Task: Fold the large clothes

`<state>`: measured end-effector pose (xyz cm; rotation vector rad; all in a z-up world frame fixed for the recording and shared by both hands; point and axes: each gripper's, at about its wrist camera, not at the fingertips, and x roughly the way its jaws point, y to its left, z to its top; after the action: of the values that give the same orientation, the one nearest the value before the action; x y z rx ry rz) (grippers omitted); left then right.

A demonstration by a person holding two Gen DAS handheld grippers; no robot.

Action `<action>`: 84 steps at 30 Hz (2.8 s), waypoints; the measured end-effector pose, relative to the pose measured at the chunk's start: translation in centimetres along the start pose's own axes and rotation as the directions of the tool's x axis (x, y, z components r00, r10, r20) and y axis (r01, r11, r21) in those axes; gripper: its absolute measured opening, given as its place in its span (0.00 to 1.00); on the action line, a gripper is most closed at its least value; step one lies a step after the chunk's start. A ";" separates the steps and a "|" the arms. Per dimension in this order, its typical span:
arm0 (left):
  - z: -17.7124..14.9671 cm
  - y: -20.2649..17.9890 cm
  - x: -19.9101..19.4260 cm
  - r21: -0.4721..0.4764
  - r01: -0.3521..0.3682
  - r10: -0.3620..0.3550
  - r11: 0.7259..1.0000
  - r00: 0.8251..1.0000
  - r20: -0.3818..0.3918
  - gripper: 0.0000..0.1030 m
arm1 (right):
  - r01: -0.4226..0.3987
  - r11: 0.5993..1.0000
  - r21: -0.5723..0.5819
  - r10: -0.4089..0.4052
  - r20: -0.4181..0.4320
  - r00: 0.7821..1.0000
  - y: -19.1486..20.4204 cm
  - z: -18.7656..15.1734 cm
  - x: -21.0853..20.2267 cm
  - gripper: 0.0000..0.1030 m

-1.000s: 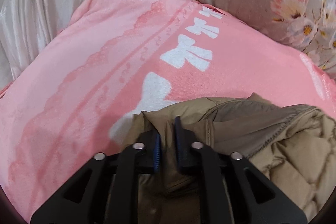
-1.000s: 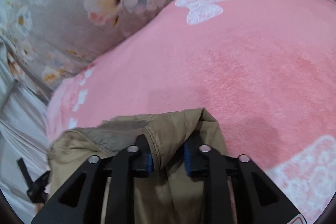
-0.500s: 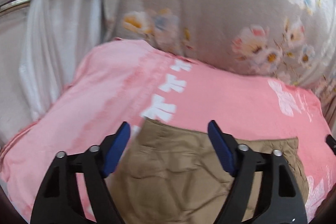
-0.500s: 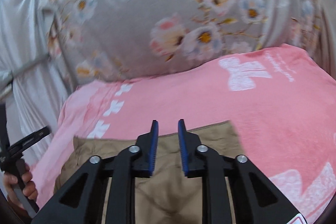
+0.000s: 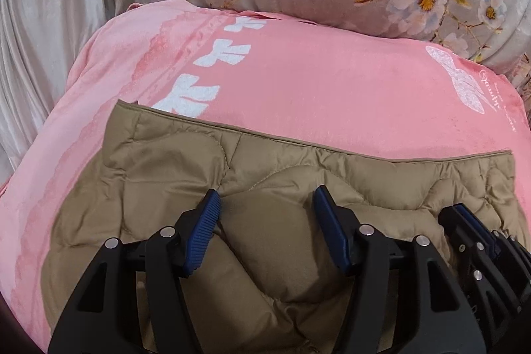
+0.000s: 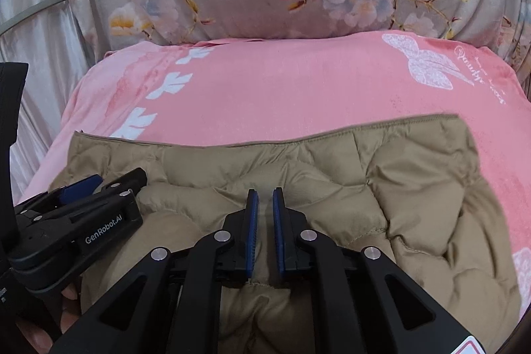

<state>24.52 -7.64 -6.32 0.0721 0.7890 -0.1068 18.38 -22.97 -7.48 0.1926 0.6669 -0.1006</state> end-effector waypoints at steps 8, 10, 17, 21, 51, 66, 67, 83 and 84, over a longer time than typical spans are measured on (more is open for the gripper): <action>-1.1 -0.8 1.3 0.022 -0.045 0.044 0.999 0.999 0.028 0.57 | 0.015 1.000 -0.019 -0.015 -0.009 1.000 0.4 -0.8 1.3 0.06; -1.3 -1.0 1.4 0.029 -0.060 0.059 0.998 0.998 0.035 0.57 | 0.018 1.000 -0.021 -0.018 -0.011 1.000 0.4 -0.9 1.5 0.06; -1.6 -1.6 1.7 0.052 -0.100 0.098 0.994 0.994 0.042 0.57 | 0.036 0.999 -0.037 -0.037 -0.022 0.999 0.7 -1.2 1.9 0.06; -1.7 -1.9 1.9 0.064 -0.119 0.117 0.991 0.992 0.043 0.57 | 0.042 0.998 -0.046 -0.043 -0.025 0.999 0.9 -1.3 2.2 0.06; -1.9 -2.0 2.2 0.073 -0.138 0.135 0.988 0.990 0.045 0.59 | 0.050 0.997 -0.057 -0.052 -0.033 0.998 0.9 -1.3 2.4 0.06; -7.9 1.6 -6.2 0.069 0.005 -0.008 0.998 0.999 0.035 0.73 | -0.092 0.995 0.030 0.093 -0.060 0.994 0.3 -6.1 -6.4 0.14; -8.5 2.0 -6.9 0.063 0.017 -0.019 0.998 0.999 0.038 0.74 | -0.103 0.994 0.024 0.104 -0.065 0.992 0.7 -6.8 -6.8 0.14; -14.9 17.1 -13.9 -0.345 -0.017 0.013 0.938 1.000 -0.015 0.90 | -0.104 0.986 -0.131 0.094 -0.082 0.992 5.6 -13.2 -10.9 0.14; -15.1 17.9 -13.4 -0.382 -0.001 -0.010 0.924 1.000 -0.029 0.90 | -0.105 0.986 -0.126 0.095 -0.085 0.992 5.7 -13.2 -10.9 0.14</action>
<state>6.75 12.61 -6.95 -0.2996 0.8281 0.0458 2.72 -14.32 -10.03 0.1047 0.7385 0.0474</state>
